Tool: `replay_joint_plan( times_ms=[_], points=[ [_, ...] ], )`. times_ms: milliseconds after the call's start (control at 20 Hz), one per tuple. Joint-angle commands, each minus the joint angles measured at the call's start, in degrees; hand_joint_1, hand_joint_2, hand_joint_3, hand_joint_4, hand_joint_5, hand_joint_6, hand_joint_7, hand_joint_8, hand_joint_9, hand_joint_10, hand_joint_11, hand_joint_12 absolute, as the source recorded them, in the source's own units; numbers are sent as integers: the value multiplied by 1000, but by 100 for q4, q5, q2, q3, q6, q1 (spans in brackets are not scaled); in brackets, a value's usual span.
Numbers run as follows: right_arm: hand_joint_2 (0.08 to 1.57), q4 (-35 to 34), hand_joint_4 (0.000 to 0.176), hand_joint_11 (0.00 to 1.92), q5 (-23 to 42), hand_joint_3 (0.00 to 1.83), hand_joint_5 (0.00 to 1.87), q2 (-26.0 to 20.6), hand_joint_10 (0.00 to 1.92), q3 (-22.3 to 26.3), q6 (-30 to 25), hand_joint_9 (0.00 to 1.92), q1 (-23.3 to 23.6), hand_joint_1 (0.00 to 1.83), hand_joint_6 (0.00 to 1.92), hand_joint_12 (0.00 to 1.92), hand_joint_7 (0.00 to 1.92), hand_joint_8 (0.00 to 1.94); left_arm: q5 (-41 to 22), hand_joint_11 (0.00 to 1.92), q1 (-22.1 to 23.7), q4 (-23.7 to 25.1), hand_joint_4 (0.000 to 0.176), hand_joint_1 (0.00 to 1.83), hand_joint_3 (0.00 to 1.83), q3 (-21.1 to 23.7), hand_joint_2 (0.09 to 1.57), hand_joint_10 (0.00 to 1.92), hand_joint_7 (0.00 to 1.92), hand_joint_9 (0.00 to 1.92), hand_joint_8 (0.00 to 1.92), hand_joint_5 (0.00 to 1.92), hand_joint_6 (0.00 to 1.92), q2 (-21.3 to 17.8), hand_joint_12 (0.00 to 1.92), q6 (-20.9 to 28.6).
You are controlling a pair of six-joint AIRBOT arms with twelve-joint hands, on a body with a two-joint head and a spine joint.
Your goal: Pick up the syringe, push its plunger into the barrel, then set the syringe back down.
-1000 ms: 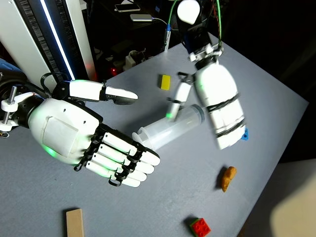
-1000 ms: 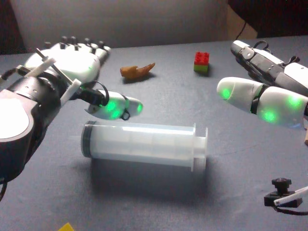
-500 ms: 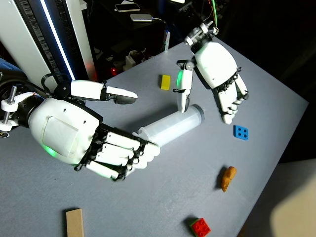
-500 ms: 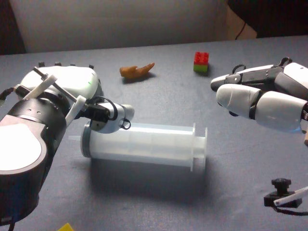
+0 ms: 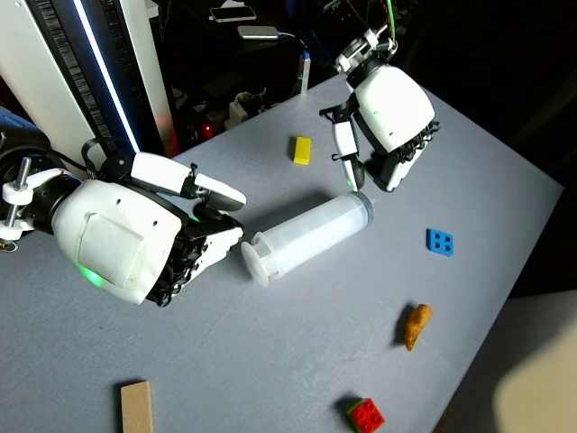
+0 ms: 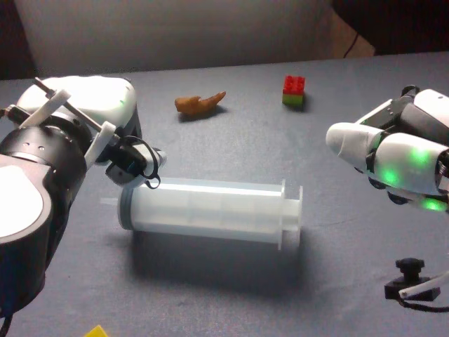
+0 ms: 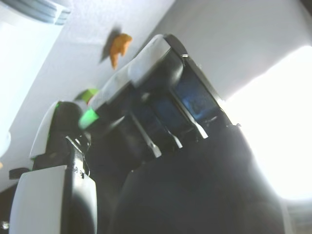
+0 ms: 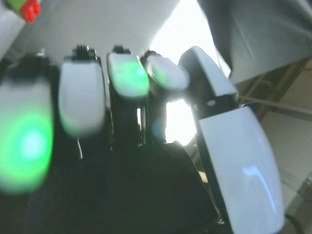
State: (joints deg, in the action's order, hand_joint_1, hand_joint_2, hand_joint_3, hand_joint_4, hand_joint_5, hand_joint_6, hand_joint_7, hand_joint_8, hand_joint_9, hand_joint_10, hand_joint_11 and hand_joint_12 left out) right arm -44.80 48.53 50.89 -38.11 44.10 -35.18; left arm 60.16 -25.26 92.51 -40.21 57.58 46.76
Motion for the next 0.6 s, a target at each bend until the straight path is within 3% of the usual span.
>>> replay_joint_plan(
  times_ms=[0,50,100,550],
  points=[
    [1468,248,152,1861,518,1,1388,-30,1921,-1,-65,1693,62,477,1921,1921,1572,1941,222,1546,90,522,0,613,2,16,1308,1921,1388,1440,1921,1334,1921,-46,1921,-20],
    [1477,248,171,1846,512,3,1370,-30,1921,-1,-65,1688,62,466,1921,1921,1579,1941,219,1550,131,523,0,619,5,28,1316,1921,1388,1442,1921,1332,1921,-58,1921,-55],
    [1480,248,175,1837,500,3,1363,-31,1921,-1,-65,1682,64,465,1921,1921,1574,1941,195,1546,174,522,0,624,5,31,1322,1921,1388,1440,1921,1318,1921,-70,1921,-82],
    [1447,248,176,1760,238,0,1281,-90,1921,-1,-17,1605,98,515,1921,1921,1468,1941,172,1503,121,537,0,636,1,-3,1334,1921,1352,1402,1921,1247,1921,-74,1921,-83]
  ],
)
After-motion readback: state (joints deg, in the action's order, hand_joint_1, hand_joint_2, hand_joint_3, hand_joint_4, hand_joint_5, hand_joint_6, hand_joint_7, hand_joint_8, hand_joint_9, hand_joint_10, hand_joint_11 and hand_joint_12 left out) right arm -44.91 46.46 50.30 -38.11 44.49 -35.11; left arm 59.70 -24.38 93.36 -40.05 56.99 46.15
